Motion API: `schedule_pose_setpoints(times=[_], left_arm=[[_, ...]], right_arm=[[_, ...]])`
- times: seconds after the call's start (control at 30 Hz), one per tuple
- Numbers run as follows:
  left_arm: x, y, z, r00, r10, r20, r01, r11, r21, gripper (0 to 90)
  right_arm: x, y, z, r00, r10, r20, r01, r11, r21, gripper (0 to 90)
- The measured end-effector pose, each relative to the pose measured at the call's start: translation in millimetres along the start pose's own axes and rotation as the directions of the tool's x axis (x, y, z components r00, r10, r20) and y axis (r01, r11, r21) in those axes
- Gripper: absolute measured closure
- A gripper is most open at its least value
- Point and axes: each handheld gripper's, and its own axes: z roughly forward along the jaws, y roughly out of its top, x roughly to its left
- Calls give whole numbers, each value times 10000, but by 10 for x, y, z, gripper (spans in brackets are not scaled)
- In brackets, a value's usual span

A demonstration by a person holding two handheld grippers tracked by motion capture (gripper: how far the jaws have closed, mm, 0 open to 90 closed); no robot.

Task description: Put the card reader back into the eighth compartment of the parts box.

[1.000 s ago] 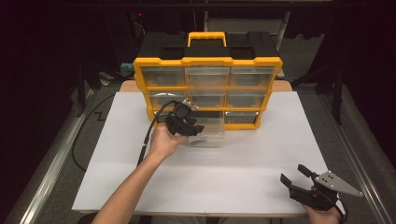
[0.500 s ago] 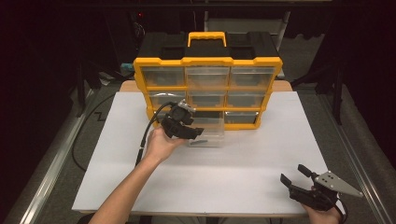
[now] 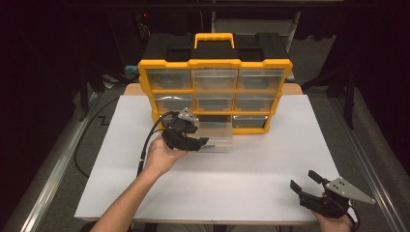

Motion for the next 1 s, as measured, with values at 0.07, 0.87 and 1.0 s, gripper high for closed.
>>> schedule_pose_setpoints(times=[0.07,0.87,1.0], left_arm=[[-11,-23,-4,10000,24,15,-24,10000,-14,423],[-118,-332,-83,9999,-69,157,70,10000,-56,414],[-117,-391,-83,9997,-153,179,154,9999,-71,414]], right_arm=[[0,0,0,10000,0,0,0,10000,6,223],[4,0,-1,10000,2,5,-2,10000,38,223],[5,0,0,10000,16,3,-16,10000,49,223]])
